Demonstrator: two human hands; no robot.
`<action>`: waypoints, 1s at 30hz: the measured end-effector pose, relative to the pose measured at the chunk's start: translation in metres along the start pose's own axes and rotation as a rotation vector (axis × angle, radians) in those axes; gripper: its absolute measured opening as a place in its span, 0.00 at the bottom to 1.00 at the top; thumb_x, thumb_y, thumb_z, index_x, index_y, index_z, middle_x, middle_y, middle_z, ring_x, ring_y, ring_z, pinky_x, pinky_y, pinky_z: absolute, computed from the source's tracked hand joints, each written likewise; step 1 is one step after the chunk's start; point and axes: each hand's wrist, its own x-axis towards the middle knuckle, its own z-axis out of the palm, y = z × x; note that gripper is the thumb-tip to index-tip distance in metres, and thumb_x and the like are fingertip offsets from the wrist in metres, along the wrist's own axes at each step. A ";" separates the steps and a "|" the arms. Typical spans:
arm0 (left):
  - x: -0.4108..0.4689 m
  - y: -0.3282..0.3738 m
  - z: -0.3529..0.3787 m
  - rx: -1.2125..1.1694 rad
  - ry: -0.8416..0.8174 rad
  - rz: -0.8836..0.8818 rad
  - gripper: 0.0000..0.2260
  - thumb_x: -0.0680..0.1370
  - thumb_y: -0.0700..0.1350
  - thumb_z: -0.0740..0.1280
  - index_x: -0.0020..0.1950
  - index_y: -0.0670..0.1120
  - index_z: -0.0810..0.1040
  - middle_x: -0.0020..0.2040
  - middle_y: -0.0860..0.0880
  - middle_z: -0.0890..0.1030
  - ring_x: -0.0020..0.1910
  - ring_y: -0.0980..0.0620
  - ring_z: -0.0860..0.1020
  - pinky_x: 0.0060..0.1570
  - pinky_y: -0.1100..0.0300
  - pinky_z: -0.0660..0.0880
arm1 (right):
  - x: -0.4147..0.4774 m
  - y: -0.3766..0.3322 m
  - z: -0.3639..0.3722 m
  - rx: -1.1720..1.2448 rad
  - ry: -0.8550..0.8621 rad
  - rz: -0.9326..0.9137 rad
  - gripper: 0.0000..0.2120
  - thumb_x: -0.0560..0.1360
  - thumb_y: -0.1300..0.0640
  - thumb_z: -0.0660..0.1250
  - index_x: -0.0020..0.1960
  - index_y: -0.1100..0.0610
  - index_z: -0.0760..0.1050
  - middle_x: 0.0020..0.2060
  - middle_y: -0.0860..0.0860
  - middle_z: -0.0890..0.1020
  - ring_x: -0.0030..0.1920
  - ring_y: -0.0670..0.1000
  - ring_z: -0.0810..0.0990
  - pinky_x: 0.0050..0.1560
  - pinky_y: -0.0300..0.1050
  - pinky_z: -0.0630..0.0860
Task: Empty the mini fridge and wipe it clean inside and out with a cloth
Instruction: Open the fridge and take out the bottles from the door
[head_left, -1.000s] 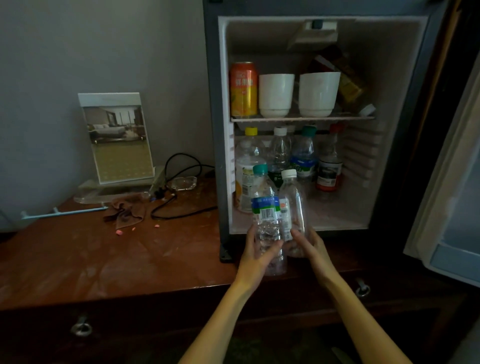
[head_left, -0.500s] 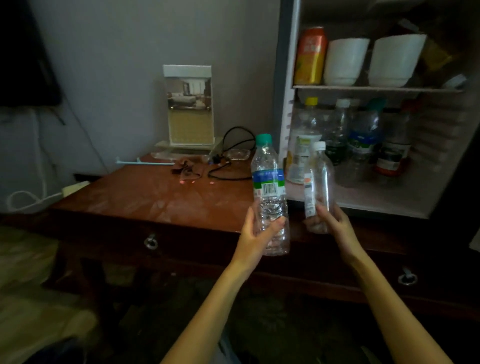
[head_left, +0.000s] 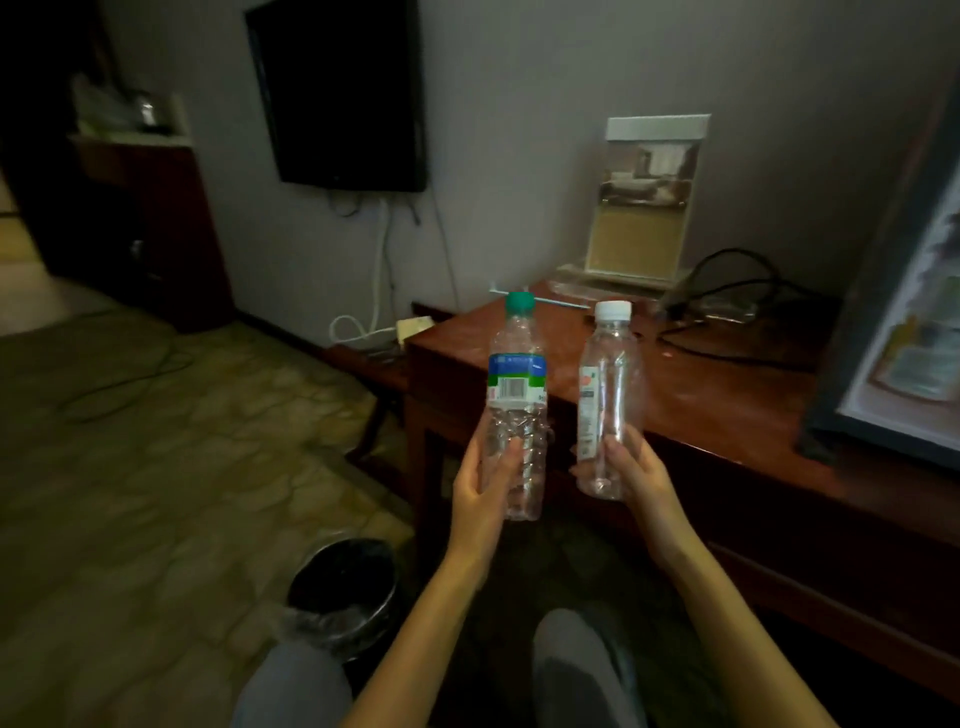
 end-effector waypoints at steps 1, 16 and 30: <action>0.001 0.000 -0.016 -0.006 0.051 -0.003 0.29 0.71 0.53 0.68 0.73 0.54 0.68 0.63 0.50 0.79 0.58 0.52 0.80 0.57 0.54 0.78 | 0.005 0.007 0.016 -0.002 -0.042 0.022 0.34 0.63 0.37 0.74 0.63 0.52 0.73 0.50 0.53 0.84 0.46 0.53 0.84 0.41 0.40 0.80; -0.002 -0.041 -0.166 -0.070 0.546 -0.122 0.31 0.71 0.59 0.67 0.73 0.53 0.68 0.62 0.49 0.79 0.55 0.52 0.80 0.59 0.48 0.75 | 0.024 0.112 0.149 -0.013 -0.358 0.383 0.31 0.65 0.39 0.69 0.65 0.49 0.71 0.56 0.51 0.81 0.53 0.52 0.83 0.50 0.46 0.78; 0.025 -0.082 -0.242 -0.021 0.617 -0.263 0.31 0.70 0.60 0.67 0.72 0.53 0.69 0.59 0.46 0.81 0.52 0.45 0.83 0.57 0.42 0.77 | 0.064 0.191 0.191 -0.047 -0.453 0.518 0.31 0.70 0.43 0.72 0.69 0.50 0.67 0.60 0.51 0.79 0.54 0.50 0.83 0.50 0.45 0.79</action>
